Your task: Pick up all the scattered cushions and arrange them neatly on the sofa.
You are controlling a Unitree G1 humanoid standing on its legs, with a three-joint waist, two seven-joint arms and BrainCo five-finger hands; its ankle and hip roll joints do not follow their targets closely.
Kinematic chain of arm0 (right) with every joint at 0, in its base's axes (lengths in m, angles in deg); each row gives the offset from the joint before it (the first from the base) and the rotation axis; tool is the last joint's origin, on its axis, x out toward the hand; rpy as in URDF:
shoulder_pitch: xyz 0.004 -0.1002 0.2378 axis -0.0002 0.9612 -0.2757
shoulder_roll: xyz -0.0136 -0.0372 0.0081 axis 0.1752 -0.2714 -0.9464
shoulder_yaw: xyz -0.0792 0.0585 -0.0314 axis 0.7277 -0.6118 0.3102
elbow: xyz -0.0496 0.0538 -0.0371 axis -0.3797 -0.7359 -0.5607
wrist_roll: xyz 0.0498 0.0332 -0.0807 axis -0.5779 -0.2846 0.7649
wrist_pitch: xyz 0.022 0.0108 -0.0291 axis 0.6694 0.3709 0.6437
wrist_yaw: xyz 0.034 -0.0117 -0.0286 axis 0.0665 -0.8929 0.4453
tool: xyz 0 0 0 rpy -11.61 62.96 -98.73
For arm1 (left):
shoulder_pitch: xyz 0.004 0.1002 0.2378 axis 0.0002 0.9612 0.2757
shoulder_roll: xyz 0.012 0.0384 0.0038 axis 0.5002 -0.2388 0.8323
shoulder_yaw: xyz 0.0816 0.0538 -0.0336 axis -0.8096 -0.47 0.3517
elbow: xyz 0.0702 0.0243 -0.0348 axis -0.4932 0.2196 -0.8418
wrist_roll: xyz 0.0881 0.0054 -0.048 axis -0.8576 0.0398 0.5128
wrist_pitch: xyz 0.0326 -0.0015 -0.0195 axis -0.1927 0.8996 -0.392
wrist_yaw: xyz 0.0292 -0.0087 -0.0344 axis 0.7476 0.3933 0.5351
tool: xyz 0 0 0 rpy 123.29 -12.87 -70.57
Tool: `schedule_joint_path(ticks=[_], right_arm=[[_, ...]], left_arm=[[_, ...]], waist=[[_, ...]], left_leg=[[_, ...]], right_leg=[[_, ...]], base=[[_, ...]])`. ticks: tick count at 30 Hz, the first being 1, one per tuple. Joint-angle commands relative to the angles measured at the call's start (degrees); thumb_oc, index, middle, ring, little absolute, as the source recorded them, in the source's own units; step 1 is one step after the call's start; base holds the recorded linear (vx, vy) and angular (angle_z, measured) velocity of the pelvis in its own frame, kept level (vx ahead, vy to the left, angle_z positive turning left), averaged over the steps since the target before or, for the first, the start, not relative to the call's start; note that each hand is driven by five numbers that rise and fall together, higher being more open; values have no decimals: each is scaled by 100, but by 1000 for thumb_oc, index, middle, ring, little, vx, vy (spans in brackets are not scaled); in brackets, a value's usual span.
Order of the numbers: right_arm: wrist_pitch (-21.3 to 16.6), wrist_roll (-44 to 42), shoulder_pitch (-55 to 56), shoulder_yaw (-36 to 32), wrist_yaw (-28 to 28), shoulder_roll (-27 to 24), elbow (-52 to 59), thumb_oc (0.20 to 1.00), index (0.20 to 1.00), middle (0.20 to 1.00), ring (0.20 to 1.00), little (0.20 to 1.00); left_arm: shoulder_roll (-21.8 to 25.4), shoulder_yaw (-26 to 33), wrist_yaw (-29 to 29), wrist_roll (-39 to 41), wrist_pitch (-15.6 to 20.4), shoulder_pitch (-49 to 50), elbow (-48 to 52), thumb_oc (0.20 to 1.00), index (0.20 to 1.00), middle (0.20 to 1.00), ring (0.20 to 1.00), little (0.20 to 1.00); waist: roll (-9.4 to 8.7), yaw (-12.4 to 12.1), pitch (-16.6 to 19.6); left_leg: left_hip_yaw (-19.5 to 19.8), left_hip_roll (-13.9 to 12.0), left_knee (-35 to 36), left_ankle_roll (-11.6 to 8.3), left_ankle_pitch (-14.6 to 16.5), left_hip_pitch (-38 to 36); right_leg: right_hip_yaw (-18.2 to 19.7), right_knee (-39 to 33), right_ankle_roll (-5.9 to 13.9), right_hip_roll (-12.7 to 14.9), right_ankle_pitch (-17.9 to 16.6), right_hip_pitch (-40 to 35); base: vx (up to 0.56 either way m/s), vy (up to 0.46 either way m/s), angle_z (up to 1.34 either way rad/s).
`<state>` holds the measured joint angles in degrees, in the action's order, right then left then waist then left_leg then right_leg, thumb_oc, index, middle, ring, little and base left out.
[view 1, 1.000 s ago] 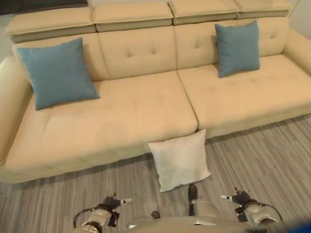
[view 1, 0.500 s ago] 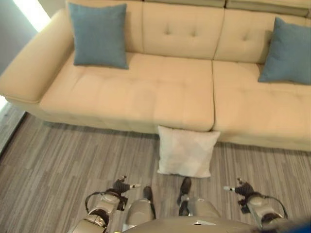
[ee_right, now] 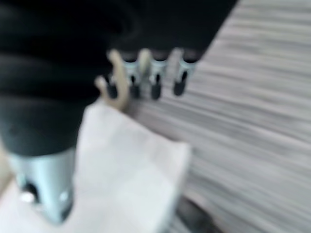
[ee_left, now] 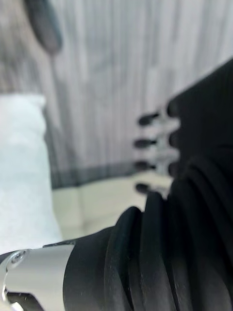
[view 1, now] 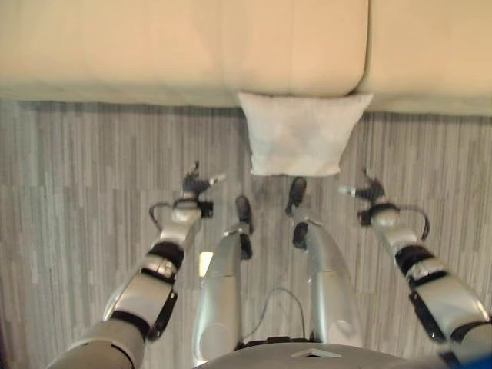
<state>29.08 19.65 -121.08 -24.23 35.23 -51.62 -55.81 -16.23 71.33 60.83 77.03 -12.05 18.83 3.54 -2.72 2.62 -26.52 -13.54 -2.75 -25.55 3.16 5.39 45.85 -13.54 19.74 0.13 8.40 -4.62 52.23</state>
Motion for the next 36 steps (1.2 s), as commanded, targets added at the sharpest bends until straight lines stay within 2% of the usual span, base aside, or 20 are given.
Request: schedule_joint_path(ticks=[1,4,5,8,17,22,31,36], right_arm=[[-107,-264,216,193,-457,-334,-37,1000,1000,1000,1000,1000],[-186,-389,-483,296,-698,-500,57,1000,1000,1000,1000,1000],[-258,-488,-1097,445,-892,-672,128,1000,1000,1000,1000,1000],[-294,-570,-1726,635,-1032,-825,106,1000,1000,1000,1000,1000],[-366,-824,-2491,875,-1239,-1122,264,1000,1000,1000,1000,1000],[-380,-873,-2650,892,-1337,-1239,439,1000,1000,1000,1000,1000],[-362,-1011,-3031,1213,-1084,-1356,211,1000,1000,1000,1000,1000],[-394,-1242,-3512,1466,-1010,-1254,0,1000,1000,1000,1000,1000]], left_arm=[[-25,39,-477,423,332,54,-141,1000,1000,1000,1000,1000],[70,-30,-638,630,364,-604,-245,1000,1000,1000,1000,1000],[227,-136,-720,738,342,-1257,-349,1000,1000,1000,1000,1000],[401,-279,-786,813,321,-1911,-419,1000,1000,1000,1000,1000],[652,-434,-845,1058,327,-2718,-289,1000,1000,1000,1000,1000],[614,-525,-895,1257,388,-2946,4,1000,1000,1000,1000,1000],[503,-855,-716,1638,466,-3597,48,1000,1000,1000,1000,1000],[356,-1104,-599,1833,464,-4055,1,1000,1000,1000,1000,1000]], waist=[[130,-3,745],[125,69,732],[101,143,711],[86,220,718],[68,338,734],[115,388,741],[238,397,616],[319,375,545]], left_leg=[[458,-156,307,-338,-431,436],[482,-174,128,-328,-428,1043],[497,-173,-70,-298,-388,1565],[487,-145,-262,-271,-324,2091],[443,-127,-838,-230,-154,3243],[425,-128,-1102,-227,-112,3785],[487,-220,-1183,-198,-101,4087],[493,-217,-1137,-179,-127,4089]], right_leg=[[552,770,440,391,517,248],[665,982,469,382,475,848],[766,1085,486,345,425,1361],[849,1217,500,319,419,1893],[1009,1682,464,268,484,3092],[1090,1868,441,225,509,3654],[1066,1689,499,114,465,3772],[1040,1628,529,92,437,3772]], base=[[-14,38,-10],[15,44,-20],[35,48,-8],[29,63,-8],[31,29,-5],[37,14,-5],[15,-4,-8],[2,-5,-1]])
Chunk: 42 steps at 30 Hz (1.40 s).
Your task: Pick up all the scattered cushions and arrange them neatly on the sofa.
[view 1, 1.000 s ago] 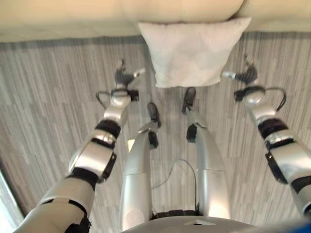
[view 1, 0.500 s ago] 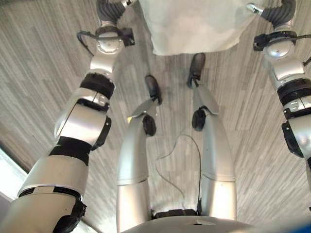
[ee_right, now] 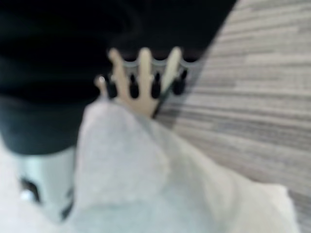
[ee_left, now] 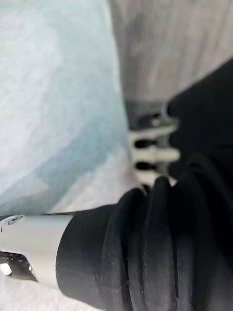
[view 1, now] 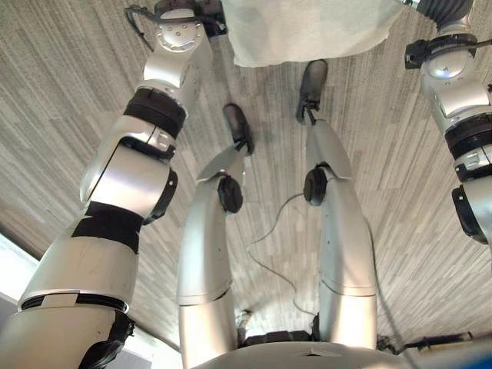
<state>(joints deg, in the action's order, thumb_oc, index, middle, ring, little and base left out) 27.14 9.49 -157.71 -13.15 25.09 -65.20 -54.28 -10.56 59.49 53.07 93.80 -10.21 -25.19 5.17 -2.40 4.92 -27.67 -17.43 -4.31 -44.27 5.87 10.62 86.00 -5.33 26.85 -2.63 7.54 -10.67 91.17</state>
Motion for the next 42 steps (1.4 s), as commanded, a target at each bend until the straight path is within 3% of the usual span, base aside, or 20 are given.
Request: schedule_joint_path(ticks=[1,8,14,15,16,17,18,25,34,36,38,42], right_arm=[[-194,-255,44,407,3,168,-205,1000,1000,1000,1000,1000],[-142,-416,-655,823,43,497,-765,1000,1000,1000,1000,1000],[-368,-990,-838,892,152,963,-557,1000,1000,1000,1000,1000],[-404,-1078,-841,914,214,1021,-441,379,379,379,379,379],[-462,-1148,-854,921,239,1078,-344,200,200,200,200,200],[-524,-1273,-838,913,259,1161,-170,200,200,200,200,200],[-546,-1241,-854,919,264,1190,-78,200,200,200,200,200],[-758,-1240,-767,789,225,1201,684,200,200,200,200,200],[-931,-1018,372,171,321,1036,1924,200,200,200,200,200],[-958,-652,1275,-195,377,989,2672,200,200,200,200,200],[-948,-598,1506,-317,377,995,2793,200,200,200,200,200],[-1101,-612,2602,-768,548,1339,3366,200,200,200,200,200]], left_arm=[[-252,47,191,191,291,285,-156,1000,1000,1000,1000,1000],[-614,-195,221,374,350,-49,-170,1000,1000,1000,1000,1000],[-825,-234,183,495,447,-165,-32,1000,1000,1000,1000,1000],[-810,-223,199,524,451,-154,-13,953,953,953,953,953],[-790,-224,204,513,465,-158,20,664,664,664,664,664],[-778,-193,210,559,485,-127,87,457,457,457,457,457],[-769,-162,201,592,516,-111,126,200,200,200,200,200],[-489,43,153,785,725,124,582,200,200,200,200,200],[-479,436,171,627,906,1355,1752,200,200,200,200,200],[-729,610,217,382,952,2138,2510,200,200,200,200,200],[-786,620,161,270,933,2304,2605,200,200,200,200,200],[-1024,922,141,-138,915,3180,3318,200,200,200,200,200]], waist=[[301,131,641],[445,10,537],[527,-95,479],[527,-100,480],[532,-110,478],[534,-119,472],[535,-122,473],[566,-137,538],[515,-32,1206],[548,-4,1309],[547,0,1316],[545,-33,1376]], left_leg=[[890,-56,745,-445,-655,80],[950,-48,652,-417,-705,141],[989,-12,647,-400,-749,159],[990,-10,649,-398,-755,160],[989,-12,652,-392,-753,154],[986,-18,649,-389,-759,143],[985,-18,643,-387,-761,140],[951,-46,568,-390,-752,133],[795,-50,1085,-439,-826,-160],[859,-7,1578,-516,-939,-818],[899,19,1685,-526,-981,-1017],[1020,44,2211,-632,-1125,-1803]], right_leg=[[217,901,815,170,1029,-122],[175,977,781,147,1013,-122],[164,989,767,113,990,-122],[161,982,764,107,983,-122],[161,978,761,97,985,-122],[162,995,755,79,988,-122],[169,1005,748,64,993,-122],[138,1075,708,13,1003,-122],[71,1060,689,-12,1067,-148],[-47,842,690,11,1129,-764],[-105,752,683,32,1129,-972],[-252,410,672,66,1178,-1806]], base=[[0,0,0],[0,0,0],[-1,-1,1],[0,0,0],[0,0,0],[0,0,0],[8,-18,-3],[5,-7,-1],[8,-12,2],[-33,-65,5],[-42,-53,8],[-31,-77,15]])
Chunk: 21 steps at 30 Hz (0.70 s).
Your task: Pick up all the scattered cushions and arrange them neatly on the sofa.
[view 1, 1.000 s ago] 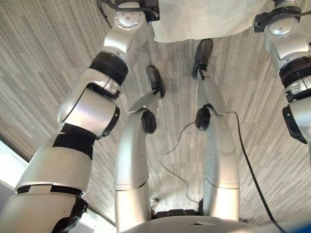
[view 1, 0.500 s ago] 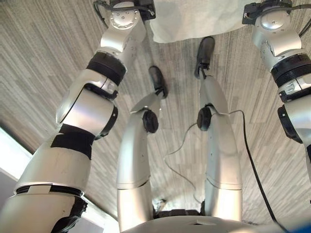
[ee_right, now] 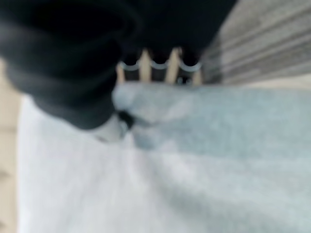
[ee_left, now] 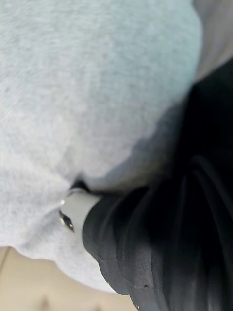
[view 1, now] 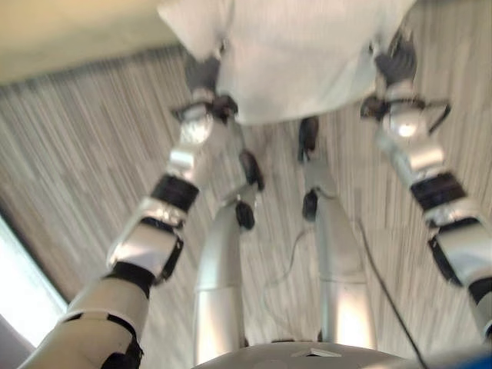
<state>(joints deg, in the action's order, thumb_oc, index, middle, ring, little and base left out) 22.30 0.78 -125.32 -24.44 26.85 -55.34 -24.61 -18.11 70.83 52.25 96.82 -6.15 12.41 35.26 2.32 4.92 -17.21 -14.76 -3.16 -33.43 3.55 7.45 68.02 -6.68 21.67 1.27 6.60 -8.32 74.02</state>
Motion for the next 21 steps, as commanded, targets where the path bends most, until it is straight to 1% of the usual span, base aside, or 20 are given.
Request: schedule_joint_path(ticks=[1,3,6,9,11,12,13,14,15,16,17,20,21], right_arm=[[-632,525,-136,292,520,377,812,200,200,200,200,200],[-618,642,45,278,552,361,913,200,200,200,200,200],[-626,890,586,196,683,356,1338,200,200,200,200,200],[-622,997,1127,84,806,419,1615,200,200,200,200,200],[-629,993,1629,8,958,523,1786,200,200,200,200,200],[-612,950,1934,-6,1071,643,1800,200,200,200,200,200],[-605,917,2102,-35,1146,684,1808,200,200,200,200,200],[-603,917,2115,-36,1149,687,1814,200,200,200,200,200],[-577,914,2426,-112,1296,715,1831,200,200,200,200,200],[-568,855,2596,-152,1368,765,1862,200,200,200,200,200],[-567,855,2602,-152,1369,765,1866,200,200,200,200,200],[-517,843,2932,-246,1513,820,1853,200,200,200,200,200],[-495,792,3111,-273,1620,832,1843,200,200,200,200,200]], left_arm=[[-240,-126,287,-726,477,-108,682,200,200,200,200,200],[-201,-129,290,-875,463,53,810,200,200,200,200,200],[-63,-77,419,-1217,413,548,1091,200,200,200,200,200],[-64,-34,567,-1317,386,1043,1211,200,200,200,200,200],[-152,1,746,-1284,369,1513,1377,200,200,200,200,200],[-235,11,885,-1174,379,1883,1394,200,200,200,200,200],[-225,39,963,-1186,370,2069,1421,200,200,200,200,200],[-222,37,964,-1187,368,2083,1429,200,200,200,200,200],[-258,124,1127,-1145,346,2491,1534,200,200,200,200,200],[-266,184,1196,-1080,339,2702,1580,200,200,200,200,200],[-265,183,1197,-1080,337,2709,1585,200,200,200,200,200],[-210,337,1343,-1107,306,3157,1654,200,200,200,200,200],[-186,413,1423,-1123,276,3389,1638,200,200,200,200,200]], waist=[[41,-67,410],[23,-84,432],[-6,-112,545],[-41,-138,611],[-60,-150,626],[-102,-179,677],[-125,-186,664],[-127,-186,640],[-169,-206,666],[-178,-209,701],[-178,-211,685],[-206,-262,786],[-223,-306,851]], left_leg=[[839,-95,1394,-468,-875,-511],[880,-84,1531,-512,-923,-739],[953,-71,1925,-603,-1036,-1471],[998,-41,2265,-669,-1126,-2231],[1036,-33,2506,-709,-1178,-2846],[1043,-35,2655,-706,-1182,-3358],[1035,-44,2725,-706,-1176,-3631],[1035,-46,2743,-707,-1179,-3678],[978,-2,2798,-660,-1276,-4019],[962,-1,2838,-655,-1244,-4251],[961,-2,2847,-655,-1245,-4279],[918,59,2961,-634,-1119,-4909],[884,98,3019,-611,-1015,-5258]], right_leg=[[-246,678,258,199,961,-641],[-298,561,249,197,963,-882],[-440,231,248,219,982,-1600],[-597,-108,242,203,980,-2362],[-705,-431,252,171,955,-3032],[-775,-625,272,160,930,-3570],[-796,-718,286,149,914,-3854],[-799,-737,287,144,910,-3901],[-881,-989,256,127,735,-4350],[-886,-1118,279,116,713,-4616],[-887,-1131,280,113,709,-4646],[-875,-1425,356,83,651,-5347],[-846,-1554,403,89,632,-5723]], base=[[-19,-59,18],[-2,-58,9],[33,-40,10],[63,-11,15],[112,25,19],[151,47,15],[112,41,6],[48,74,3],[64,93,4],[65,93,2],[96,78,-3],[166,126,-6],[162,127,0]])
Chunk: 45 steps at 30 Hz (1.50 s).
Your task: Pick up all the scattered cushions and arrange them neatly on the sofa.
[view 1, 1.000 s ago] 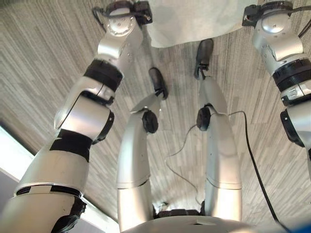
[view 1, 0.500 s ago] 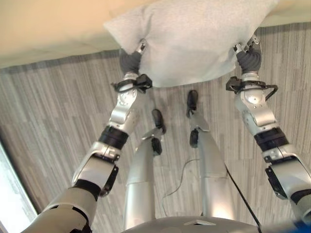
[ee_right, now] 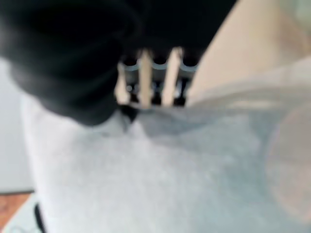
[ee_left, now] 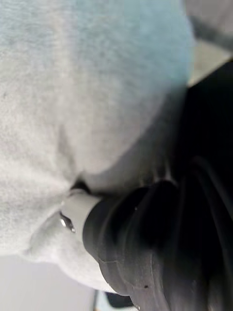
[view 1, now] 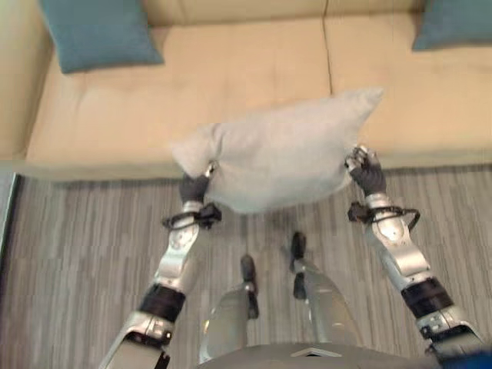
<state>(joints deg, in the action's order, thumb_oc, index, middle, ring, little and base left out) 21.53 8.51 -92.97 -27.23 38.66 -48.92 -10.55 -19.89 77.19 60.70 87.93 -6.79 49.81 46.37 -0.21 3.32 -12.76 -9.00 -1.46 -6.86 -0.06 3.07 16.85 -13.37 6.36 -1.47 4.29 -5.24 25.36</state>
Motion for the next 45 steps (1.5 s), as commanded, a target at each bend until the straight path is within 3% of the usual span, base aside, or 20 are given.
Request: schedule_joint_path(ticks=[1,5,8,10,13,15,17,20,21,22,25,27,29,33,37,39,40,42,44,45], right_arm=[[-417,19,-122,6,440,190,439,200,200,200,200,200],[-306,-32,395,-109,730,222,359,200,200,200,200,200],[-289,-6,485,-138,759,254,384,200,200,200,200,200],[-251,71,575,-192,799,272,362,200,200,200,200,200],[-262,97,661,-265,808,321,353,200,200,200,200,200],[-280,64,698,-291,823,311,366,200,200,200,200,200],[-291,23,664,-255,813,288,339,200,200,200,200,200],[-289,41,684,-259,806,273,348,200,200,200,200,200],[-277,64,802,-306,834,233,437,200,200,200,200,200],[-272,94,859,-336,823,200,452,200,200,200,200,200],[-277,69,983,-502,716,116,573,200,200,200,200,200],[-271,70,988,-511,686,93,639,200,200,200,200,200],[-298,33,930,-547,633,56,741,200,200,200,200,200],[-334,89,973,-604,494,129,742,200,200,200,200,200],[-298,258,937,-579,464,268,775,200,200,200,200,200],[-290,294,908,-573,472,296,773,200,200,200,200,200],[-279,372,771,-511,486,299,769,200,200,200,200,200],[-255,479,720,-481,495,282,735,200,200,200,200,200],[-239,452,719,-485,532,269,759,200,200,200,200,200],[-241,445,669,-522,522,236,748,200,200,200,200,200]], left_arm=[[-8,-224,577,-234,339,-350,529,200,200,200,200,200],[106,-12,724,-417,232,282,610,200,200,200,200,200],[112,-7,739,-459,204,351,624,200,200,200,200,200],[237,14,754,-639,162,443,709,200,200,200,200,200],[278,10,748,-748,146,502,702,200,200,200,200,200],[251,-3,755,-704,162,529,665,200,200,200,200,200],[219,51,748,-713,101,629,618,200,200,200,200,200],[201,63,730,-728,62,663,606,200,200,200,200,200],[169,26,793,-782,55,713,606,200,200,200,200,200],[141,10,805,-818,71,752,610,200,200,200,200,200],[31,-128,868,-670,62,615,618,200,200,200,200,200],[17,-169,852,-636,50,593,642,200,200,200,200,200],[-2,-323,804,-661,25,458,622,200,200,200,200,200],[-47,-381,766,-716,19,408,606,200,200,200,200,200],[28,-370,807,-630,31,452,794,200,200,200,200,200],[64,-345,786,-647,22,449,899,200,200,200,200,200],[142,-322,773,-654,26,412,984,200,200,200,200,200],[205,-270,761,-688,43,429,1111,200,200,200,200,200],[238,-247,781,-681,39,439,1197,200,200,200,200,200],[248,-274,782,-647,55,396,1234,200,200,200,200,200]], waist=[[29,-149,395],[1,-241,562],[8,-257,597],[69,-252,531],[134,-235,534],[116,-156,555],[-1,-197,679],[-20,-169,694],[-64,-112,757],[-55,-97,789],[-174,-30,815],[-185,-38,777],[-256,-48,756],[-199,-117,724],[-152,-181,884],[-139,-241,906],[-98,-271,813],[-59,-286,741],[-29,-241,740],[-20,-129,690]], left_leg=[[306,-72,369,-249,-577,-159],[201,117,369,-123,-250,-812],[209,158,399,-76,-230,-881],[167,234,408,102,-124,-1109],[156,218,438,151,-64,-1302],[198,252,466,106,-65,-1401],[174,325,510,60,37,-1606],[212,333,477,41,85,-1692],[322,321,298,-22,117,-1783],[334,276,221,-79,88,-1807],[358,69,-1029,-404,-200,-1282],[388,56,-1122,-388,-228,-1066],[143,-110,-498,-259,-154,-644],[-175,-408,220,-479,-1100,-116],[-238,-179,265,-226,-701,-558],[-333,-79,187,-76,-525,-611],[-400,5,150,77,-397,-719],[-474,47,154,155,-264,-852],[-456,63,196,157,-205,-993],[-354,107,241,152,-171,-1098]], right_leg=[[-174,-28,678,319,322,-873],[-24,-209,857,411,263,-1540],[5,-95,902,447,235,-1510],[145,754,1020,574,93,-1336],[231,1199,1009,535,123,-1140],[398,877,905,238,312,-1072],[141,48,858,39,187,-1101],[72,-92,851,-44,136,-1135],[283,-236,812,-127,174,-1386],[408,-284,756,-227,211,-1517],[211,-419,531,-231,354,-1902],[166,-440,514,-200,398,-1957],[122,-512,546,-116,490,-2062],[189,-520,486,-244,758,-2379],[315,-251,684,62,980,-2718],[348,206,793,244,856,-2566],[364,948,878,434,622,-2240],[312,1438,907,545,567,-2010],[401,1480,850,344,606,-1752],[611,1383,753,46,757,-1490]], base=[[149,139,-5],[148,206,-13],[64,144,-18],[31,217,-11],[58,112,-25],[104,12,-22],[246,-78,0],[149,-58,-12],[221,-115,20],[301,-212,48],[169,-216,66],[54,-76,68],[146,-24,40],[281,64,17],[435,272,-44],[215,246,-10],[126,208,-8],[154,205,-7],[160,98,-2],[164,52,12]])
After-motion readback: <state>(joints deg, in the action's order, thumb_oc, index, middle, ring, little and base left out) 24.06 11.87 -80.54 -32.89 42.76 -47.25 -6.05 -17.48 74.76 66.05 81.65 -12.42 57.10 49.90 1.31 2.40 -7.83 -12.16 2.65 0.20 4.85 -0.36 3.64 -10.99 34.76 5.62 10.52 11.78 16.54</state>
